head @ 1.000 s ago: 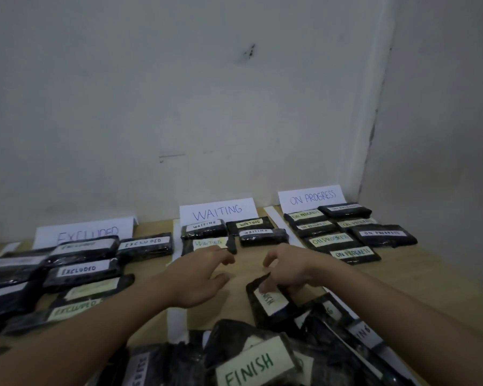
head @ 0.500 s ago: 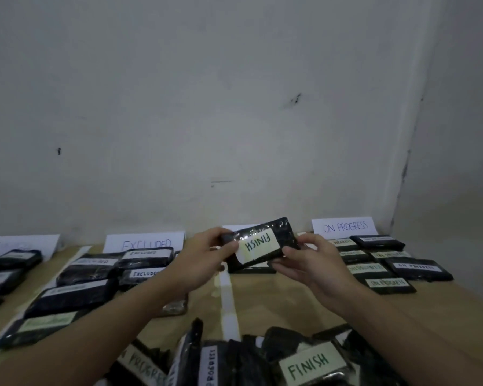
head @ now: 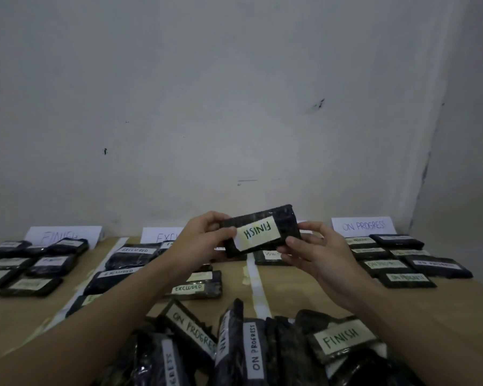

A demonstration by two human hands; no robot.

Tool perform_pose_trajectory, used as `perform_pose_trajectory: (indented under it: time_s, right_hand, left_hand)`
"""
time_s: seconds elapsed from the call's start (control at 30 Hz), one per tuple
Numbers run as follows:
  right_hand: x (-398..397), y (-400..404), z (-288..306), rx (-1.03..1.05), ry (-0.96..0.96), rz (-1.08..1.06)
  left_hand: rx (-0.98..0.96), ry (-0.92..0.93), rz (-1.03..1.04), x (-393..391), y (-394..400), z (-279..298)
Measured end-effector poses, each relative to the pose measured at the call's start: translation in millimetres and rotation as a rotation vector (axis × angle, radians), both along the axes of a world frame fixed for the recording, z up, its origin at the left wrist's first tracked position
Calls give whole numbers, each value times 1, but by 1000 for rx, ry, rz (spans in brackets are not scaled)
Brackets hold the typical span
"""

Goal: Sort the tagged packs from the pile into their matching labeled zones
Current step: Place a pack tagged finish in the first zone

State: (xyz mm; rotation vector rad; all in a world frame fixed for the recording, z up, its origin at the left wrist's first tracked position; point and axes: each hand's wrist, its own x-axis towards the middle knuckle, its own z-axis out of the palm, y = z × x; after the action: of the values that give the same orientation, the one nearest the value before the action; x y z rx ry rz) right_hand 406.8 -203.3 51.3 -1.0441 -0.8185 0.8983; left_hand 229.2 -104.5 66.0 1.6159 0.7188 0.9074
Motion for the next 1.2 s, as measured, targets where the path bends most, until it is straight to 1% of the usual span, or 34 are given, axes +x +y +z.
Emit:
perform_pose_trajectory:
  time_s: [0.07, 0.13, 0.17, 0.3, 0.47, 0.6, 0.67, 0.73, 0.83, 0.9, 0.97, 1.07, 1.2]
  right_hand:
    - [-8, 3, 7, 30, 35, -50]
    - [-21, 10, 13, 41, 69, -95]
    - [-30, 15, 15, 41, 46, -105]
    - [-78, 34, 16, 31, -258, -86]
    - [-143, 64, 15, 46, -496, -12]
    - [-196, 98, 13, 64, -662, 101]
    - [-225, 119, 10, 80, -765, 136]
    - [-255, 141, 6, 89, -853, 177]
    - [-302, 172, -4, 115, -984, 227]
    - [-332, 191, -13, 117, -1064, 265]
    - [-359, 210, -26, 101, -1116, 310]
    - [-396, 238, -50, 67, -1230, 373]
    - [-443, 264, -76, 39, -1340, 460]
  left_hand:
    - [-32, 24, -37, -6, -4, 0]
    - [30, 81, -72, -15, -9, -4]
    - [69, 106, -74, -21, -11, -6]
    - [176, 106, 1, -44, -13, -12]
    - [239, 32, 137, -96, -1, -24]
    - [198, -25, 221, -154, 15, -34]
    - [178, -9, 230, -190, 24, -42]
    - [225, 131, 281, -231, 35, -55]
    - [307, 417, 452, -299, 54, -82]
    - [331, 550, 549, -345, 65, -102]
    - [333, 669, 616, -385, 73, -120]
    - [394, 818, 691, -432, 83, -140]
    - [422, 967, 698, -464, 91, -157]
